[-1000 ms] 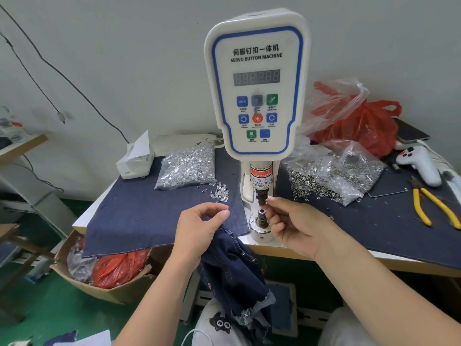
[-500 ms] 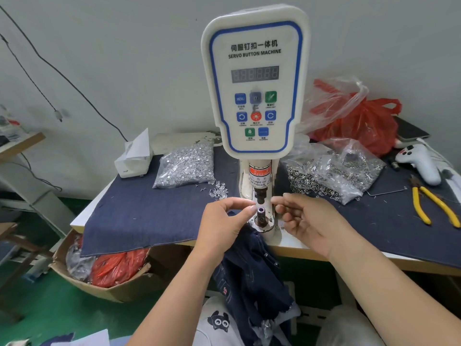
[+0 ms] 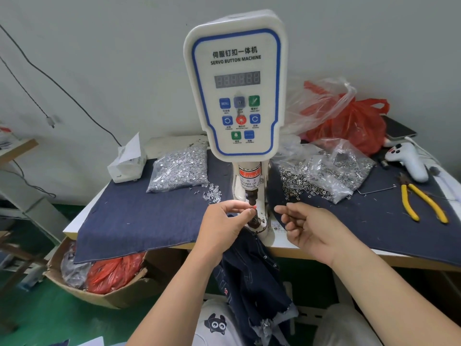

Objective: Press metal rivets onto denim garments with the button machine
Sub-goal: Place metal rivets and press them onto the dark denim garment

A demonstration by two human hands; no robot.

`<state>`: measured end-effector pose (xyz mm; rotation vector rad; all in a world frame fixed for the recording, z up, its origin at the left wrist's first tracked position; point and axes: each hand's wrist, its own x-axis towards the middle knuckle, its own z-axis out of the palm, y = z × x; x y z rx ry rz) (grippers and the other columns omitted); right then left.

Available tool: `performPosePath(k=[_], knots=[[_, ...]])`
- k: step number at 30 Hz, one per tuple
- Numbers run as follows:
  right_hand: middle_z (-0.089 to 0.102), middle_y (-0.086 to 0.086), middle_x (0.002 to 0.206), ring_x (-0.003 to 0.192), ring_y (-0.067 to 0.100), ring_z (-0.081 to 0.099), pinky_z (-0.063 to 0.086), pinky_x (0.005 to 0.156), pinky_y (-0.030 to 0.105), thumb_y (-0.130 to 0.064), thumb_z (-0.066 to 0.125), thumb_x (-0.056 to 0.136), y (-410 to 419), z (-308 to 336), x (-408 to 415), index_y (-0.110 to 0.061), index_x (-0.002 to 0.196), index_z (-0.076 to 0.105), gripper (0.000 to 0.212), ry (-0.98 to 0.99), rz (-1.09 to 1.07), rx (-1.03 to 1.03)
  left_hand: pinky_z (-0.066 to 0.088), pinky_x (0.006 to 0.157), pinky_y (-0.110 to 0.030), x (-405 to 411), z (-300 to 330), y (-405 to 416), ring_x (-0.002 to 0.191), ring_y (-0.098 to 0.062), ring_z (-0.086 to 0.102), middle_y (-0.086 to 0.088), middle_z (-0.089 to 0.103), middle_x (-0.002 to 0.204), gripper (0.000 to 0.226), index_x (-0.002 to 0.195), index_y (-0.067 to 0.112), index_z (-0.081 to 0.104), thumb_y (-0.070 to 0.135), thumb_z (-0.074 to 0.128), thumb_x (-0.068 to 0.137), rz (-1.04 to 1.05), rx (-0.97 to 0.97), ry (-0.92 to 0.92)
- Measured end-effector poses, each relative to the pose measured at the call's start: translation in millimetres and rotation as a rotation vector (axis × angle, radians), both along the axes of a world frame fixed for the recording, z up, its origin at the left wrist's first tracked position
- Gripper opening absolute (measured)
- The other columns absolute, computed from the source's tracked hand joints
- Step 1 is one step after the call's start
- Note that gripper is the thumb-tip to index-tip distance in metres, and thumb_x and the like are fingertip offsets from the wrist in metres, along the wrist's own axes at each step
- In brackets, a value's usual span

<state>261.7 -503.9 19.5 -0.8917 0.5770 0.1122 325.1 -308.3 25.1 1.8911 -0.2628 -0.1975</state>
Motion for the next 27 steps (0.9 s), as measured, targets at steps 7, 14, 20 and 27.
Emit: performPosePath(k=[7, 14, 20, 27], knots=[[0.064, 0.005, 0.062, 0.046, 0.007, 0.051, 0.041, 0.040, 0.016, -0.016, 0.059, 0.100, 2, 3, -1, 0.000, 0.076, 0.082, 0.037, -0.009, 0.006, -0.010, 0.049, 0.082, -0.018, 0, 3, 3, 0.094, 0.005, 0.071, 0.020, 0.079, 0.088, 0.004, 0.092, 0.036, 0.083, 0.032, 0.083, 0.091, -0.014, 0.064, -0.067], [0.069, 0.004, 0.074, 0.054, 0.008, 0.055, 0.048, 0.049, 0.019, -0.018, 0.069, 0.095, 11, 8, -7, -0.006, 0.096, 0.080, 0.016, -0.082, 0.081, -0.308, 0.045, 0.082, -0.017, 1, 9, 10, 0.098, 0.007, 0.067, 0.021, 0.077, 0.101, 0.011, 0.099, 0.033, 0.078, 0.026, 0.071, 0.096, 0.027, 0.013, -0.001], [0.071, -0.027, 0.110, 0.099, -0.011, 0.064, 0.044, 0.078, 0.003, -0.042, 0.071, 0.093, 24, 15, -24, -0.041, 0.121, 0.066, 0.028, -0.412, 0.530, -1.072, 0.048, 0.072, -0.035, -9, 25, 25, 0.084, -0.022, 0.059, 0.002, 0.069, 0.101, 0.029, 0.095, 0.024, 0.065, 0.032, 0.071, 0.067, -0.156, -0.375, 0.396], [0.078, 0.004, 0.102, 0.093, 0.013, 0.070, 0.053, 0.089, 0.031, -0.021, 0.071, 0.096, 22, 31, -30, -0.018, 0.105, 0.075, 0.010, -0.461, 0.504, -0.834, 0.053, 0.084, -0.033, -17, 19, 45, 0.097, -0.010, 0.067, 0.007, 0.060, 0.121, 0.057, 0.116, 0.034, 0.048, 0.054, 0.084, 0.076, -0.390, -0.048, 0.104]])
